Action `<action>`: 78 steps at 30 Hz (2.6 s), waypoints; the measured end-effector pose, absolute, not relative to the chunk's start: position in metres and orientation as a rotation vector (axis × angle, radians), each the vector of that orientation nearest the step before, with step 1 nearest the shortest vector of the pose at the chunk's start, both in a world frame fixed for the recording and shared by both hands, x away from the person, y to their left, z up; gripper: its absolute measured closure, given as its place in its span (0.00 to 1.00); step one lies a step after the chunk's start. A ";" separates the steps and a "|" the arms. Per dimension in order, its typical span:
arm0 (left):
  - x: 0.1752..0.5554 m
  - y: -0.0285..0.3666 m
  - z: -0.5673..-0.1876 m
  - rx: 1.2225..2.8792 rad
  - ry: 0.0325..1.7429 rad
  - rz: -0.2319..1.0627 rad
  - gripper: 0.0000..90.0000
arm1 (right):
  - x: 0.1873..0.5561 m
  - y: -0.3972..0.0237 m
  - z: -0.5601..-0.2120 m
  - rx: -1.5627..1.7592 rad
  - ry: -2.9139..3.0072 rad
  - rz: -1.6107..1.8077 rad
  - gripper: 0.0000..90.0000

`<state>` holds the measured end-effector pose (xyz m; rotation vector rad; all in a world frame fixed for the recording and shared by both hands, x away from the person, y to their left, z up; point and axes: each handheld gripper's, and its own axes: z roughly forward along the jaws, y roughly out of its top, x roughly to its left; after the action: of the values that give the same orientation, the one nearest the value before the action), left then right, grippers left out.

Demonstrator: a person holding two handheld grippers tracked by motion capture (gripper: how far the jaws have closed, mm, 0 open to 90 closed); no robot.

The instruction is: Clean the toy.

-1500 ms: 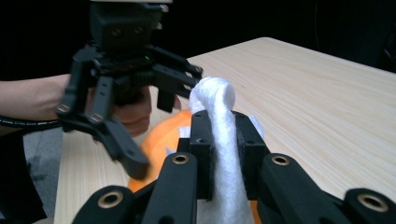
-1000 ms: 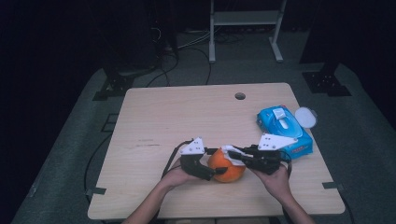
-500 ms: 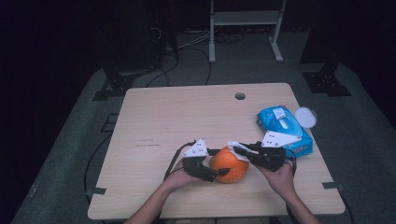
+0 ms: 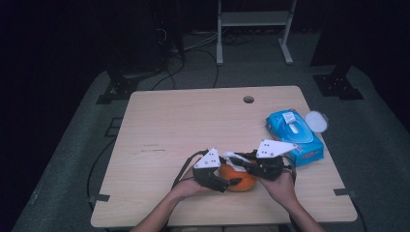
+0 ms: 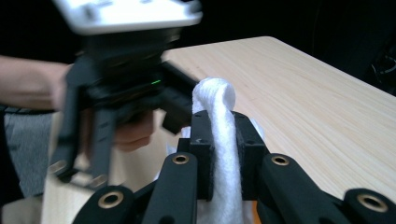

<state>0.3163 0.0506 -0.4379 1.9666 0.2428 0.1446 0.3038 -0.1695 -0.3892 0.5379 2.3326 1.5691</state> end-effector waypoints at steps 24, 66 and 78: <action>0.333 0.062 -0.441 1.896 0.430 0.092 0.30 | 0.288 -0.206 -0.399 0.647 2.313 1.588 0.89; 0.328 0.059 -0.441 1.936 0.364 0.109 0.29 | 0.296 -0.180 -0.388 0.560 2.340 1.564 0.89; 0.330 0.062 -0.441 1.934 0.369 0.102 0.29 | 0.316 -0.199 -0.393 0.668 2.296 1.575 0.89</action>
<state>0.3302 0.0616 -0.4406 1.9338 0.3692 0.1020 0.3164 -0.1994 -0.3926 0.6683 2.2956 1.5754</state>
